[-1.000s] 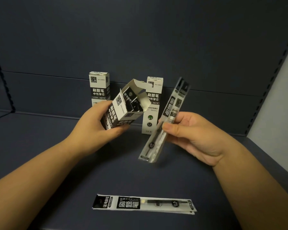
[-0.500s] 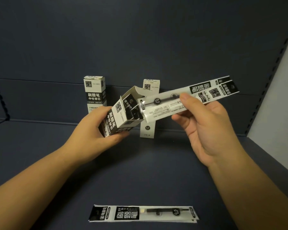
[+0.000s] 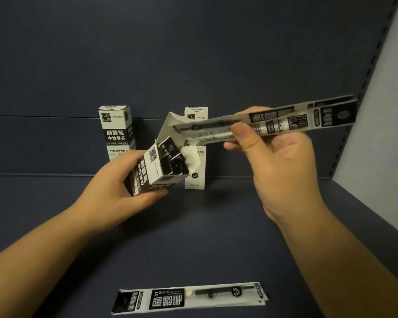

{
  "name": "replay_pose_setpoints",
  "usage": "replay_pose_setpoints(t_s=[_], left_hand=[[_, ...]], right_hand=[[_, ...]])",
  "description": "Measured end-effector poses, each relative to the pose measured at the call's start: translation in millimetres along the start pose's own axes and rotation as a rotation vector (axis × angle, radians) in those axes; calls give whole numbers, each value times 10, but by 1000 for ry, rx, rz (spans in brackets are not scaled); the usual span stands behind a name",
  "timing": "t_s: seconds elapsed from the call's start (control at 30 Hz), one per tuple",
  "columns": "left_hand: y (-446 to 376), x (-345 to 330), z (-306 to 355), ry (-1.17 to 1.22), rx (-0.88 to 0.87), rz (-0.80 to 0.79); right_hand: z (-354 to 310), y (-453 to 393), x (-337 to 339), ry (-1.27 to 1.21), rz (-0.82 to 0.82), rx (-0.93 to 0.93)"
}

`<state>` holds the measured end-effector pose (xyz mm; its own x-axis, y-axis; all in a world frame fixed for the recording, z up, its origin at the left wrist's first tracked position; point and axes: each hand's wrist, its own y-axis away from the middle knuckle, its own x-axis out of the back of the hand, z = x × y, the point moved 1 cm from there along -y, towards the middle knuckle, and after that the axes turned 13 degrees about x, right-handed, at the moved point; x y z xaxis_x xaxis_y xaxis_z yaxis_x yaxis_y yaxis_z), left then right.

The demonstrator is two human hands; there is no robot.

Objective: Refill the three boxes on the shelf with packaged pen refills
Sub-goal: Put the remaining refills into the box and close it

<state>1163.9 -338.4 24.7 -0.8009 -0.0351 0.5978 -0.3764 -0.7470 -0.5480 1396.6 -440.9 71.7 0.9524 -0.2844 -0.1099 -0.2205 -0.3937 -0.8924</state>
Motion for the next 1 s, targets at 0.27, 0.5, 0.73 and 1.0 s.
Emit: replay_pose_setpoints(t_s=[0.27,0.5,0.73,1.0], left_hand=[[6,11,4,-15,-42,-32],[5,-12,21,-70,-83,-63],[-2,-80,55,-65,-117,-90],[9,-87,62,-67,-106,-91]], right_hand=[[12,22,-14,107,-222,79],[-7,7,-1,191,-317,115],[234,150,-150,203,-376,-145],[180,114,-116,199,-288,-101]])
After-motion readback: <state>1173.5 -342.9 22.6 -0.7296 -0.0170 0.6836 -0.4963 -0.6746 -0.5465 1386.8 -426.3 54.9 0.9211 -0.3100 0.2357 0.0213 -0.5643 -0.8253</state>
